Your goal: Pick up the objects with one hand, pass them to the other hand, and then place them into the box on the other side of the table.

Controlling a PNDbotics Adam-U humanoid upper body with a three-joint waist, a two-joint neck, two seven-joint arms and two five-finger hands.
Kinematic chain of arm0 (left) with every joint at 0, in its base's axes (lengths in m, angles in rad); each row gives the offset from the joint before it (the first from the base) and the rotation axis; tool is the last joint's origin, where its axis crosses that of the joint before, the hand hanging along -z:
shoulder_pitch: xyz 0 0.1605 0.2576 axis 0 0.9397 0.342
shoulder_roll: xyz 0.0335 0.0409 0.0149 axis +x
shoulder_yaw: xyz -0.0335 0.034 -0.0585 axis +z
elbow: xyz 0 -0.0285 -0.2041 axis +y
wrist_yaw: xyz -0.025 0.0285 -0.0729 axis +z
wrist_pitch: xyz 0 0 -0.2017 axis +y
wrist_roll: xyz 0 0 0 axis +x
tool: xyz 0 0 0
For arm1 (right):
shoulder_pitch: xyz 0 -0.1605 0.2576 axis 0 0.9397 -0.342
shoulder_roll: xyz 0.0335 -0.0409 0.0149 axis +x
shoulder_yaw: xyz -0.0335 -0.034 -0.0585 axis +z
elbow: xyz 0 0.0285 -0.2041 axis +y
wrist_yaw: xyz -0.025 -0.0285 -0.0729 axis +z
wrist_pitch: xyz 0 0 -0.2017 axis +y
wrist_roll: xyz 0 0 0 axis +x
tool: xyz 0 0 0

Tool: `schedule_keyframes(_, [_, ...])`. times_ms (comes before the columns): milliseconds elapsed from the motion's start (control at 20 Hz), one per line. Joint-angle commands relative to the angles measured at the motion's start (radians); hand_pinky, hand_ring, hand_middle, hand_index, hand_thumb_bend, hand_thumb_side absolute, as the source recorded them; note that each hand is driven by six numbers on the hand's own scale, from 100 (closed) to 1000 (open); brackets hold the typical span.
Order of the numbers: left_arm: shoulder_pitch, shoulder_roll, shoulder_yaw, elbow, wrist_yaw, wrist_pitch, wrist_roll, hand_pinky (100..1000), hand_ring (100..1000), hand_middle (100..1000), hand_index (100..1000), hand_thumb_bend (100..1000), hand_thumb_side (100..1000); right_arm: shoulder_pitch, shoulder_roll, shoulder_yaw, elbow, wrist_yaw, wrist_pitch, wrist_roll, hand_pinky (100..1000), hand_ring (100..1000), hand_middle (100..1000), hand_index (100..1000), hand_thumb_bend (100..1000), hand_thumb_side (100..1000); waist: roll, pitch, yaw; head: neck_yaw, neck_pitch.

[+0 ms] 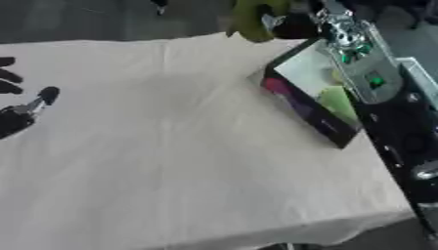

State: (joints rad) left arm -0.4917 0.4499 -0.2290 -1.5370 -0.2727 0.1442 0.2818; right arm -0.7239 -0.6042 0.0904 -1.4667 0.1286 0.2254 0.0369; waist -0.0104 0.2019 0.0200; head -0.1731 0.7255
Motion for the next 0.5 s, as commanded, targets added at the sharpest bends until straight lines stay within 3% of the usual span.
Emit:
schedule_keyframes(50, [-0.002, 0.037, 0.028, -0.029, 0.014, 0.001, 0.021, 715, 548, 562, 822, 602, 490, 0.000, -0.063, -0.044, 0.037, 0.020, 0.004, -0.031, 960, 772, 548, 539, 125, 100, 0.001, -0.020, -0.001, -0.015, -0.017])
schedule_keyframes(100, [0.001, 0.038, 0.033, -0.032, 0.017, 0.002, 0.028, 715, 548, 561, 822, 635, 472, 0.008, -0.071, -0.053, 0.056, 0.025, 0.006, -0.042, 959, 772, 546, 539, 207, 100, 0.001, -0.020, -0.001, -0.017, -0.018])
schedule_keyframes(500, [0.015, 0.065, 0.046, -0.042, 0.027, 0.000, 0.044, 714, 549, 561, 821, 633, 469, 0.059, -0.097, -0.103, 0.190, 0.059, 0.014, -0.109, 962, 775, 554, 547, 190, 100, 0.005, -0.018, 0.001, -0.018, -0.024])
